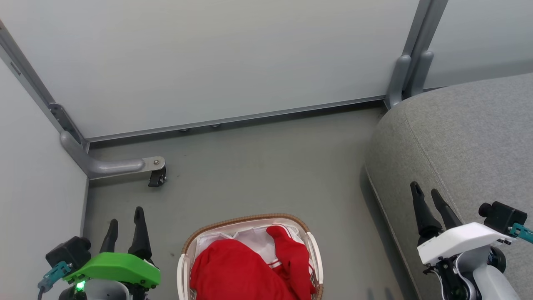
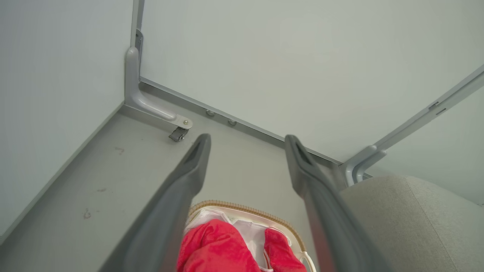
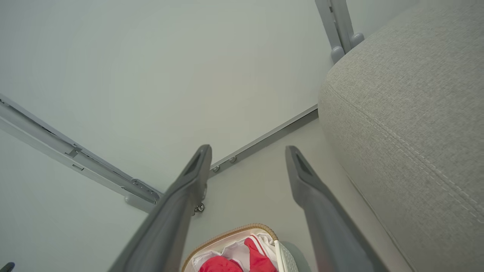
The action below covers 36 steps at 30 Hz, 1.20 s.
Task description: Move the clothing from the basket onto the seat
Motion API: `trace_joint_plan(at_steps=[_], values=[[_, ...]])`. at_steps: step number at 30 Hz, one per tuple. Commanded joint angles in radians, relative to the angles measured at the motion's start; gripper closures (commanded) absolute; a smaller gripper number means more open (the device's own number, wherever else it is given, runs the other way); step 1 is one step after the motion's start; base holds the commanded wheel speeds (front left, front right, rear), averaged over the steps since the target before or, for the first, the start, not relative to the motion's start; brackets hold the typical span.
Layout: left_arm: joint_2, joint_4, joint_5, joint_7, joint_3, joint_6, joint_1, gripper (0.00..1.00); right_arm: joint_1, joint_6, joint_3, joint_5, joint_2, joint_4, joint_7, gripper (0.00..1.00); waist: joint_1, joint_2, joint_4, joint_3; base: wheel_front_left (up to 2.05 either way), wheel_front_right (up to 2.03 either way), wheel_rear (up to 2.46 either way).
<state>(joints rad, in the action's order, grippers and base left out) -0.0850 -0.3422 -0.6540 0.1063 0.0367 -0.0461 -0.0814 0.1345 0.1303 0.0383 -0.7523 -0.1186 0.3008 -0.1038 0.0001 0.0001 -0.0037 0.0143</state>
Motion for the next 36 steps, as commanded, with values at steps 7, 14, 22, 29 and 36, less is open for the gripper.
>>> trace_joint_plan(at_steps=[7, 14, 22, 29, 36], values=[[-0.023, 0.002, 0.105, 0.028, 0.025, 0.025, -0.019, 0.0, 0.017, 0.0, 0.006, 0.108, -0.01, -0.001, -0.03, 0.0, -0.0001, -0.0001, 0.0, -0.002, 0.0, 0.0, 0.0], [-0.027, -0.004, 0.175, 0.047, 0.042, 0.039, -0.009, 0.0, 0.008, 0.0, 0.01, 0.183, -0.011, 0.001, -0.049, 0.0, -0.0001, -0.0001, -0.001, -0.001, 0.0, 0.0, 0.0], [-0.027, -0.002, 0.251, 0.067, 0.051, 0.047, -0.003, 0.0, 0.005, 0.0, 0.019, 0.262, -0.013, 0.013, -0.069, 0.0, -0.0001, -0.0001, -0.003, -0.001, 0.0, 0.0, 0.0], [-0.022, 0.006, 0.312, 0.082, 0.055, 0.048, 0.005, 0.0, 0.006, 0.0, 0.022, 0.329, -0.015, 0.025, -0.085, 0.0, -0.0001, -0.0001, -0.004, -0.002, 0.0, 0.0, 0.0], [-0.012, 0.013, 0.37, 0.099, 0.05, 0.045, 0.014, 0.0, 0.002, 0.0, 0.02, 0.4, -0.013, 0.036, -0.101, 0.0, -0.0001, -0.0001, -0.004, -0.004, 0.0, 0.0, 0.0]])
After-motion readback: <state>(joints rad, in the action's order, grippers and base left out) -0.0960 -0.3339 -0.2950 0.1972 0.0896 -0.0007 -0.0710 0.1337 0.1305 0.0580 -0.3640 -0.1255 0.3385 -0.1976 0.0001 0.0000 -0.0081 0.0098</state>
